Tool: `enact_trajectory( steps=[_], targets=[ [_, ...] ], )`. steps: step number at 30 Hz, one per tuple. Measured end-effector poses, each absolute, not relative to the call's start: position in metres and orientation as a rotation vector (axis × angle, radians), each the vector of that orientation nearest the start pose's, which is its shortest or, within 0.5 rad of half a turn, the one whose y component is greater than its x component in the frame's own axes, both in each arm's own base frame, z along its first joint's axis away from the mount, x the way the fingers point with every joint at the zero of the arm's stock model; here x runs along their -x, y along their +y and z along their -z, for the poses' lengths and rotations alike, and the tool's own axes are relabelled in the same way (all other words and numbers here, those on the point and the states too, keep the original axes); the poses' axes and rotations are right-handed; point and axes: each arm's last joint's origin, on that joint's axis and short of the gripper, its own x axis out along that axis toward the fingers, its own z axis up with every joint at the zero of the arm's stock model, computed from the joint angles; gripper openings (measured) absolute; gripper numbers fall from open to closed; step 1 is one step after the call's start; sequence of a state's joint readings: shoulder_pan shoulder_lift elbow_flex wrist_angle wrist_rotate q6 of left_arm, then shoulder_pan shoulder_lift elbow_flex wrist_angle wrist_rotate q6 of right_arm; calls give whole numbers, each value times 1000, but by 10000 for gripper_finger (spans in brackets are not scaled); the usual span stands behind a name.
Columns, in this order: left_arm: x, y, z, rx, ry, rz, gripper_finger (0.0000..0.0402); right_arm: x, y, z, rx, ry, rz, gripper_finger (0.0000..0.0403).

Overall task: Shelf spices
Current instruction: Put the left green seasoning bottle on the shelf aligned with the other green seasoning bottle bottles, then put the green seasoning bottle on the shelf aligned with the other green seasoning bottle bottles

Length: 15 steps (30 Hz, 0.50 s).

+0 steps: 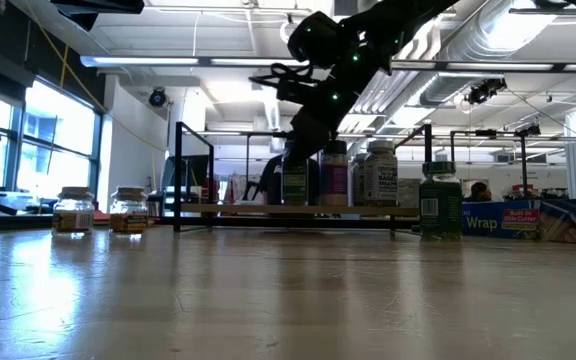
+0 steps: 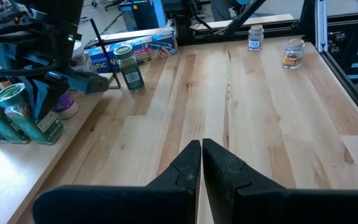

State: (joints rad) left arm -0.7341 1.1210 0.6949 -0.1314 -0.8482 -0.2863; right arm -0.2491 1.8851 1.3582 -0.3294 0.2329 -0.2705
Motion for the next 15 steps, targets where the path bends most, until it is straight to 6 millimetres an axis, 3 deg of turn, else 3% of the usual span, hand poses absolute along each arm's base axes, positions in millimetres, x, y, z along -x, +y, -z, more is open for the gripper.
enact_trajectory(
  steps=[8,15],
  targets=[
    [-183,-136,-249,-114,370,-165,14,-393,-109,-212,309,918,306,0],
    [-183,-136,-249,-114,370,-165,14,-395,-90,-219,422,911,225,0]
  ],
)
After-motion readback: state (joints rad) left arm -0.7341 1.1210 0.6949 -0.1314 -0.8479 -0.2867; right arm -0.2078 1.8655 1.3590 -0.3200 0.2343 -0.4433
